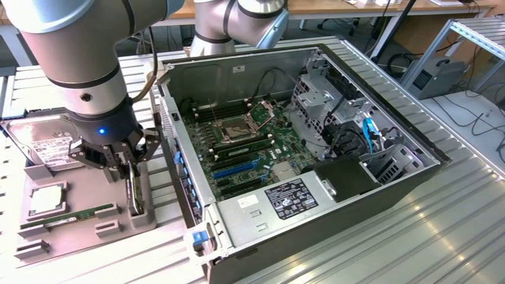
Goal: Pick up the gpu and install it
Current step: 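Pick up the gpu and move the gpu toward the slot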
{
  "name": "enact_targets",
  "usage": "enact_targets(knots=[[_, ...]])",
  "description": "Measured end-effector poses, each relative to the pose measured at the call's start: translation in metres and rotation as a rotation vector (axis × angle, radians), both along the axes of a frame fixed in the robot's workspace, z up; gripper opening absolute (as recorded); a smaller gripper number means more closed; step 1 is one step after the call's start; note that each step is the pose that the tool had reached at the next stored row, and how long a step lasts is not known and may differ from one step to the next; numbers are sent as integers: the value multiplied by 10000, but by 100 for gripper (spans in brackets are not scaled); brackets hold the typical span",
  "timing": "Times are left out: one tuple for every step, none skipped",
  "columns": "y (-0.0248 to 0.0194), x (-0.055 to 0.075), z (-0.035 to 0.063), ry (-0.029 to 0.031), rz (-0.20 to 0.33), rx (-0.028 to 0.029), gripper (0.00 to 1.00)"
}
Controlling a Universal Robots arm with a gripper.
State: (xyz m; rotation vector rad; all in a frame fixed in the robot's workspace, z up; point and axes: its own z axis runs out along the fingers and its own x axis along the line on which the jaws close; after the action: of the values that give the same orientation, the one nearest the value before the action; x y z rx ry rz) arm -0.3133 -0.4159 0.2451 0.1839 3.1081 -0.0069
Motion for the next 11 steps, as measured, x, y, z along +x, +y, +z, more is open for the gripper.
enact_targets(knots=[[0, 0, 0, 0, 0, 0, 27], [0, 0, 0, 0, 0, 0, 27], [0, 0, 0, 0, 0, 0, 27], [0, 0, 0, 0, 0, 0, 27], [0, 0, 0, 0, 0, 0, 27], [0, 0, 0, 0, 0, 0, 27], [0, 0, 0, 0, 0, 0, 27], [0, 0, 0, 0, 0, 0, 27], [0, 0, 0, 0, 0, 0, 27], [0, 0, 0, 0, 0, 0, 27], [0, 0, 0, 0, 0, 0, 27]])
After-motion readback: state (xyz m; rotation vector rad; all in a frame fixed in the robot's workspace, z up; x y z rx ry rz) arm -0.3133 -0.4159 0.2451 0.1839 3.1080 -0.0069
